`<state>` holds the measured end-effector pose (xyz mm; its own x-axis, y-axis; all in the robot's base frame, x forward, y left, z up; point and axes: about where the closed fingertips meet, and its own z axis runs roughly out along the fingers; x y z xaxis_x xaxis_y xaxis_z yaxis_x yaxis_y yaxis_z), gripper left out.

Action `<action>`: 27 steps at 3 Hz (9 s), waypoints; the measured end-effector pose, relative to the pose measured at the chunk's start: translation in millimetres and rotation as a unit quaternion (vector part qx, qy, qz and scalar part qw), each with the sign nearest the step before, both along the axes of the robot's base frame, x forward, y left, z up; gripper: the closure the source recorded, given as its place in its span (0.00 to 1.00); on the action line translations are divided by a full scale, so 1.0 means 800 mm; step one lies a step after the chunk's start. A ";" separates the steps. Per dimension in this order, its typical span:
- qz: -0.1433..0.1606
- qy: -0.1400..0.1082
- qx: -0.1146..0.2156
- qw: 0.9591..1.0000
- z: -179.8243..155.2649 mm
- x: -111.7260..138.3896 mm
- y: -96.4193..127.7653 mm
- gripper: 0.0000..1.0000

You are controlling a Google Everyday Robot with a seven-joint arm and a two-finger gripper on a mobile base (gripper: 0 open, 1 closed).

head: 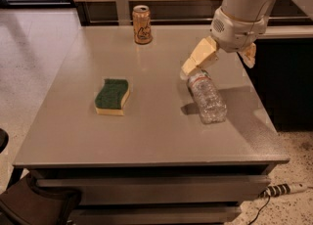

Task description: Place water bottle upright

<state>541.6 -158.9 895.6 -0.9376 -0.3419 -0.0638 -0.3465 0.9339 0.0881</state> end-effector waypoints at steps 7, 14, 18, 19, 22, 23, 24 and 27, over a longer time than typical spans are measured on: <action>-0.023 0.008 -0.043 0.999 -0.082 0.026 0.020 0.39; 0.093 -0.138 0.073 0.983 0.016 0.059 0.023 1.00; 0.186 -0.345 0.273 0.878 0.083 0.031 0.011 1.00; 0.188 -0.389 0.303 0.850 0.092 0.028 0.004 1.00; 0.186 -0.414 0.295 0.841 0.101 0.026 0.018 1.00; 0.169 -0.471 0.322 0.804 0.091 0.031 0.038 1.00; 0.168 -0.506 0.332 0.778 0.092 0.034 0.045 1.00; 0.160 -0.566 0.318 0.744 0.069 -0.006 0.031 1.00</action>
Offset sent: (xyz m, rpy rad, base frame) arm 0.0228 0.0314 -0.0527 -0.0143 0.0382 0.0860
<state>536.4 -134.2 950.4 -0.0382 -0.0991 -0.9943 -0.7307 0.6816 -0.0398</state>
